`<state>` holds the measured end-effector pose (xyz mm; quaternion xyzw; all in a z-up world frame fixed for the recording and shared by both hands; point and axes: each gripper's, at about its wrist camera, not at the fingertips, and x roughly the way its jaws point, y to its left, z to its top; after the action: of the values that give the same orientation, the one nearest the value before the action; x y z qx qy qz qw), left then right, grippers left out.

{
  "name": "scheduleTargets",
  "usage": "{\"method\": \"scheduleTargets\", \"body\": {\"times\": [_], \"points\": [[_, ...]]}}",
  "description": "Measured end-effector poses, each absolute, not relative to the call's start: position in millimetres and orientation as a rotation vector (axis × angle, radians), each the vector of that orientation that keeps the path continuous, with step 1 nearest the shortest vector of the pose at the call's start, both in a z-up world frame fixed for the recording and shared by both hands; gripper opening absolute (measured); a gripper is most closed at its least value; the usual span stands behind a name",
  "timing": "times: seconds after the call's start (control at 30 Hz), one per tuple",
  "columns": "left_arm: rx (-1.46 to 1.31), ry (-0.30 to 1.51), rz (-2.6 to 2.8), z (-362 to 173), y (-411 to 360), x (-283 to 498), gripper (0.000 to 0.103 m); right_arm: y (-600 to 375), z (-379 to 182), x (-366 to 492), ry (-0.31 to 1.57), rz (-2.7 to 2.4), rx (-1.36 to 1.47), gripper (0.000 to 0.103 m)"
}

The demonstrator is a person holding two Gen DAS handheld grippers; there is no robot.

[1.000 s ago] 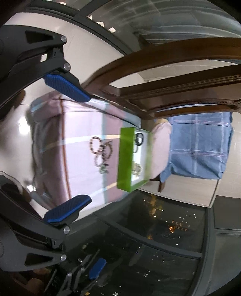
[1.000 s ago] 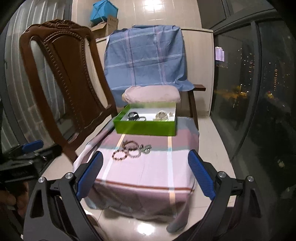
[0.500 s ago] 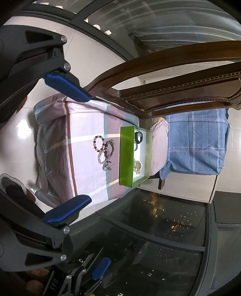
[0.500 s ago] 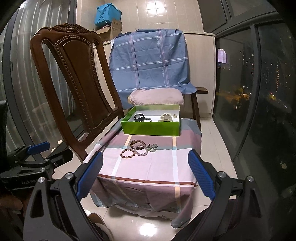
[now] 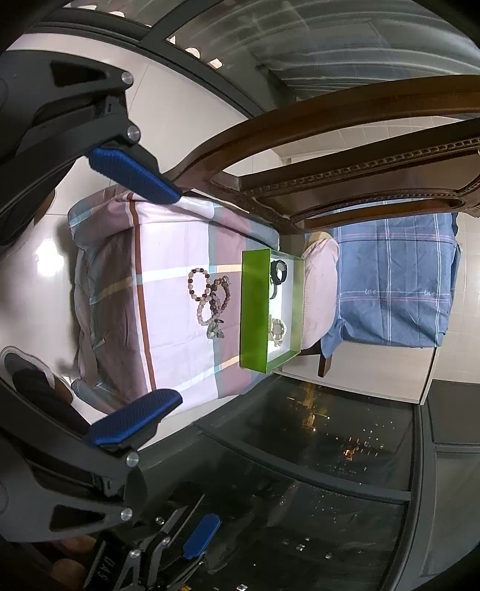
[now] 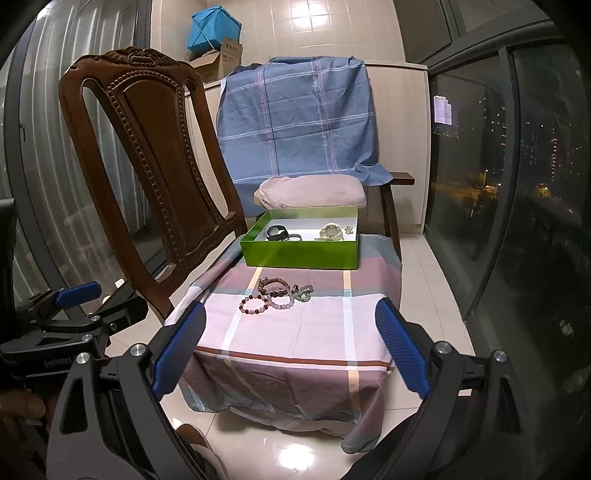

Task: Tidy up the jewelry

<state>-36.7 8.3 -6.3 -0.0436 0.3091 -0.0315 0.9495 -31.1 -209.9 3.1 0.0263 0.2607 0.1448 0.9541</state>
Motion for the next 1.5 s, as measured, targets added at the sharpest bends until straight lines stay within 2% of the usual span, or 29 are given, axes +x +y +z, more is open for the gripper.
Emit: {"method": "scheduleTargets", "body": {"times": [0.8,0.87,0.9,0.97,1.0,1.1,1.17,1.37,1.43,1.5], "points": [[-0.068,0.674,-0.058,-25,4,-7,0.099,-209,-14,-10,0.572,0.306,0.072,0.091],[-0.066,0.700,-0.051,-36,8,13,0.095,-208,-25,2,0.589,0.310,0.079,0.091],[-0.067,0.710,-0.048,-41,10,22,0.089,-208,-30,8,0.600,0.314,0.088,0.091],[-0.066,0.749,-0.052,-57,15,50,0.084,-209,-44,27,0.636,0.314,0.113,0.089],[-0.062,0.774,-0.043,-66,18,64,0.078,-207,-54,41,0.657,0.320,0.126,0.086],[-0.048,0.828,-0.038,-89,23,101,0.075,-198,-81,80,0.724,0.328,0.123,0.076],[-0.030,0.873,-0.037,-108,24,129,0.072,-186,-105,113,0.780,0.338,0.118,0.063],[-0.033,0.966,-0.054,-146,27,179,0.057,-154,-154,180,0.916,0.371,0.164,0.040],[-0.020,0.979,-0.055,-154,25,188,0.051,-145,-161,191,0.928,0.364,0.156,0.034],[-0.012,0.989,-0.066,-160,24,195,0.048,-136,-167,200,0.937,0.361,0.141,0.033]]}}
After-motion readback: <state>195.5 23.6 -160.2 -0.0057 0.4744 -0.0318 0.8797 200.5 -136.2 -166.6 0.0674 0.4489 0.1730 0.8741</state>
